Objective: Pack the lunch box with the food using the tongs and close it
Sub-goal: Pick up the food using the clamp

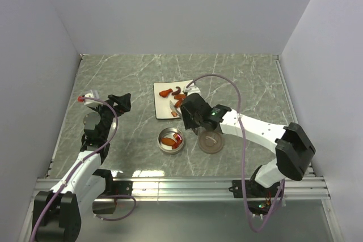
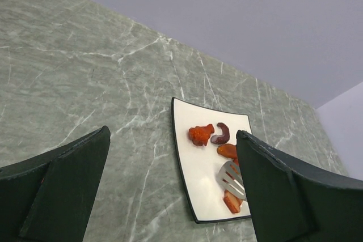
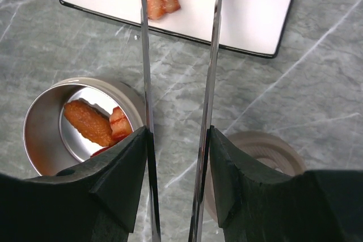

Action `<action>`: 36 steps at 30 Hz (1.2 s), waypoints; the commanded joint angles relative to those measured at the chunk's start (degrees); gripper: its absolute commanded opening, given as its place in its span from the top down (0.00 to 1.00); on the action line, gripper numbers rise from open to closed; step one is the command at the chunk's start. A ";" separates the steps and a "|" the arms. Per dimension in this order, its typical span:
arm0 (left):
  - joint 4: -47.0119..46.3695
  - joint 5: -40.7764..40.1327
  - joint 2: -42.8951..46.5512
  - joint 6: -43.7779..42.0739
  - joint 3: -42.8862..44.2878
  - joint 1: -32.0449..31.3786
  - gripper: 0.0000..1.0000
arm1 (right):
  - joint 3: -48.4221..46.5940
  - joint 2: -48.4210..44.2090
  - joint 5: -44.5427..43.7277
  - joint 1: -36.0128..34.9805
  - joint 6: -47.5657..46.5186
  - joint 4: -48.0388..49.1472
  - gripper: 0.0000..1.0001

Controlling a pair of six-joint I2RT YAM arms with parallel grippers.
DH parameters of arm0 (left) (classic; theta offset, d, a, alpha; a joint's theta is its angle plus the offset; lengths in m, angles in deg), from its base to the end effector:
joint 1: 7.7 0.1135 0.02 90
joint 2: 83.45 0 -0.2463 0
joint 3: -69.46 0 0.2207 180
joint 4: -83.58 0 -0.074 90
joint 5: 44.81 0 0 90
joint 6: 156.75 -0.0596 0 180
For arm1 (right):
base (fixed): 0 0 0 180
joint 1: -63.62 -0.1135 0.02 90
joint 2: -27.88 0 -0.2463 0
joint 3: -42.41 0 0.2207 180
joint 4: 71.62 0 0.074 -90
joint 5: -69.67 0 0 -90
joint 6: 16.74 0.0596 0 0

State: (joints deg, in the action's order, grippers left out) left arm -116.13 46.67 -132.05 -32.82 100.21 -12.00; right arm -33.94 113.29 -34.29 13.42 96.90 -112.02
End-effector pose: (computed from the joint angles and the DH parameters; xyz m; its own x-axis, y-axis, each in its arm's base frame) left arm 0.2000 -0.0166 0.2349 -0.0294 -0.5574 -0.8298 0.1016 0.8241 -0.5572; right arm 0.2056 0.2243 0.2241 -0.7044 -0.2375 -0.6689 -0.3960 0.9136 0.0927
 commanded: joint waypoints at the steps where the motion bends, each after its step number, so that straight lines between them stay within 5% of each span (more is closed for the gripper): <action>1: -2.75 1.07 0.00 0.61 -0.57 0.25 0.01 | -3.23 0.99 1.30 0.54 -1.31 2.38 0.47; 13: -2.84 0.99 0.26 0.70 -0.66 0.25 0.01 | -6.75 5.82 -2.21 1.59 0.26 -1.39 0.47; 24: -2.57 1.07 0.79 0.70 -0.83 0.25 0.01 | -2.97 1.26 -4.41 1.94 1.94 -1.84 0.47; 36: -2.40 0.90 1.31 0.70 -1.10 0.25 0.01 | -2.70 3.71 2.62 3.61 -1.05 2.91 0.47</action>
State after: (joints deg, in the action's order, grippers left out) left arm -116.41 46.89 -131.54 -32.80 99.47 -12.00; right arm -36.58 116.57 -33.68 16.50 97.31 -112.61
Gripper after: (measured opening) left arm 0.995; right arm 0.534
